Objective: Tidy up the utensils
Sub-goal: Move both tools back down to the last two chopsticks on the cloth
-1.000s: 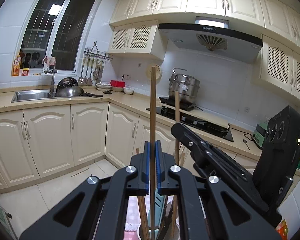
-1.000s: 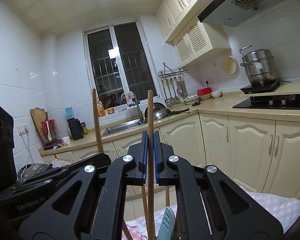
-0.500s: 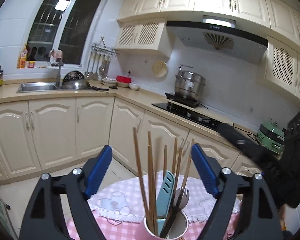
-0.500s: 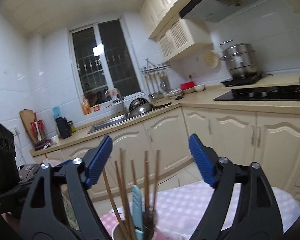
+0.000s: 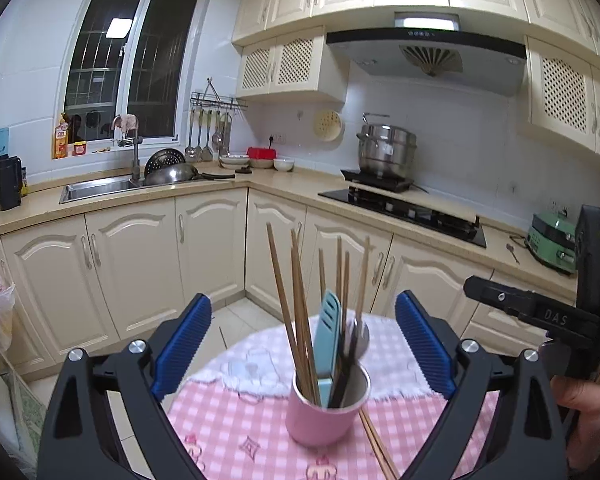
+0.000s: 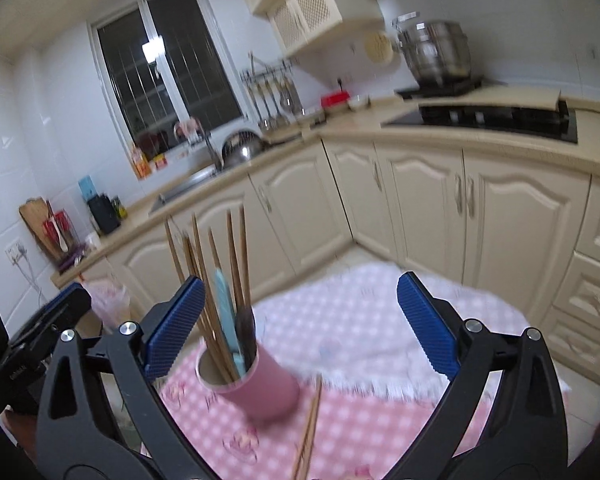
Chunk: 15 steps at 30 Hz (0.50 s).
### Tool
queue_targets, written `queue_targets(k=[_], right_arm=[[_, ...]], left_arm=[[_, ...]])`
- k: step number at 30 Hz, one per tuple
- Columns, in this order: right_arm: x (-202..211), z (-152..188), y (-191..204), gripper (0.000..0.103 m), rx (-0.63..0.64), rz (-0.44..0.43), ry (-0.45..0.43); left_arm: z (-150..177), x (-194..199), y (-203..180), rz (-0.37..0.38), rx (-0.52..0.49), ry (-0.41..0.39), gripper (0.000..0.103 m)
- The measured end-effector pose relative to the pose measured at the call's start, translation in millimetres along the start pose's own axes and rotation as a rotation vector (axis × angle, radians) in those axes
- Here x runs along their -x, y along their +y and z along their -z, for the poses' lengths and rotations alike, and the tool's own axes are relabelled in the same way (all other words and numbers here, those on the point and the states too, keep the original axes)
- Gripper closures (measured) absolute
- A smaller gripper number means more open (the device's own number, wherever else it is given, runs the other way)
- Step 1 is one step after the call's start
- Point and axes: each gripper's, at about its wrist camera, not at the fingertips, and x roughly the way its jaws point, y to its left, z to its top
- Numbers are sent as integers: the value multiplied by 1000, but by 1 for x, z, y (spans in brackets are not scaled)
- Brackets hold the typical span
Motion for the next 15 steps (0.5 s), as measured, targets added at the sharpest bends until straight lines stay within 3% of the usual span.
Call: queue_targets(k=[5, 15], right_arm=[[3, 25, -4, 8, 4, 20, 125], [1, 72, -11, 8, 15, 58, 292]], left_arm=[[15, 8, -8, -2, 0, 43, 12], [45, 14, -11, -26, 19, 123, 12]])
